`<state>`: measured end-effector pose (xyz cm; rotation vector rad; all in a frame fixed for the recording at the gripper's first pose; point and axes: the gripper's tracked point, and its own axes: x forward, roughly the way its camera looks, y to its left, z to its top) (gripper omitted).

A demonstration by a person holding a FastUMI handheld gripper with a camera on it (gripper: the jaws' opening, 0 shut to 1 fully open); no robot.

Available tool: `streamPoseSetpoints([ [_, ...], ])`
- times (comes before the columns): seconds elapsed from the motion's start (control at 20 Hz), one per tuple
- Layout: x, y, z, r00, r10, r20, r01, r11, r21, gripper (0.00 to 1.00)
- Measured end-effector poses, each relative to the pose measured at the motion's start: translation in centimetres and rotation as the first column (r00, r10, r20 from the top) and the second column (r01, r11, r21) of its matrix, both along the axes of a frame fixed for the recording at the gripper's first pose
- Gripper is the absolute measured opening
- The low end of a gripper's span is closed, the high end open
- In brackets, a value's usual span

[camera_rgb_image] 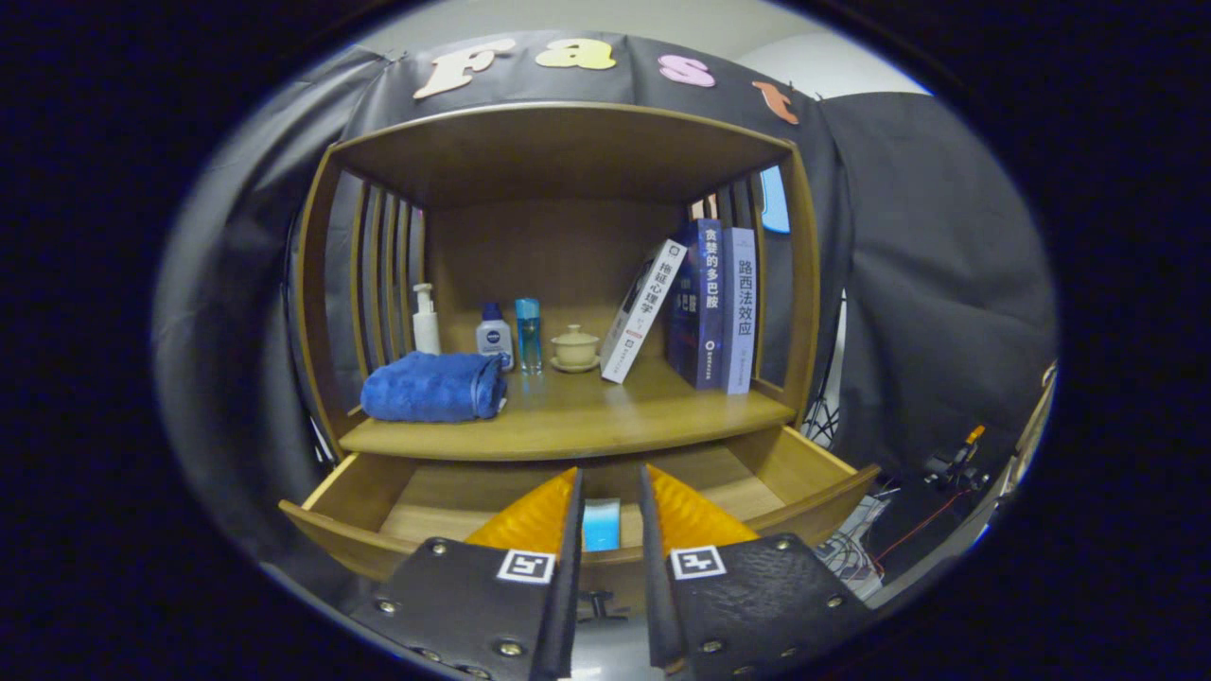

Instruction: Pull open the drawer, take out the items inside it, and place them on the countertop above the cabinet.

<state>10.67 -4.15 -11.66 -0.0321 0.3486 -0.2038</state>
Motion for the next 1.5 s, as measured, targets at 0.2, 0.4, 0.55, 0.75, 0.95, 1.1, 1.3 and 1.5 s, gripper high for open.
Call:
streamPoseSetpoints([
  [0.2,0.4,-0.5,-1.2,0.995,-0.056,-0.084,0.056,0.998,0.005,0.55],
  [0.4,1.8,0.1,-3.1,0.983,-0.062,-0.173,0.073,0.996,0.059,0.67],
  [0.55,3.1,-0.3,-5.0,0.946,-0.116,-0.304,0.135,0.99,0.044,0.67],
  [0.75,5.3,0.7,-7.3,0.865,-0.136,-0.483,0.167,0.986,0.021,0.68],
  [0.95,5.8,1.1,-10.6,0.794,-0.136,-0.592,0.21,0.976,0.058,0.68],
  [1.1,5.4,0.2,-12.6,0.731,-0.124,-0.671,0.185,0.983,0.02,0.68],
  [1.3,5.4,-0.7,-14.3,0.703,-0.125,-0.7,0.203,0.979,0.03,0.68],
  [1.5,5.2,-2.0,-15.7,0.667,-0.123,-0.735,0.207,0.978,0.025,0.64],
])
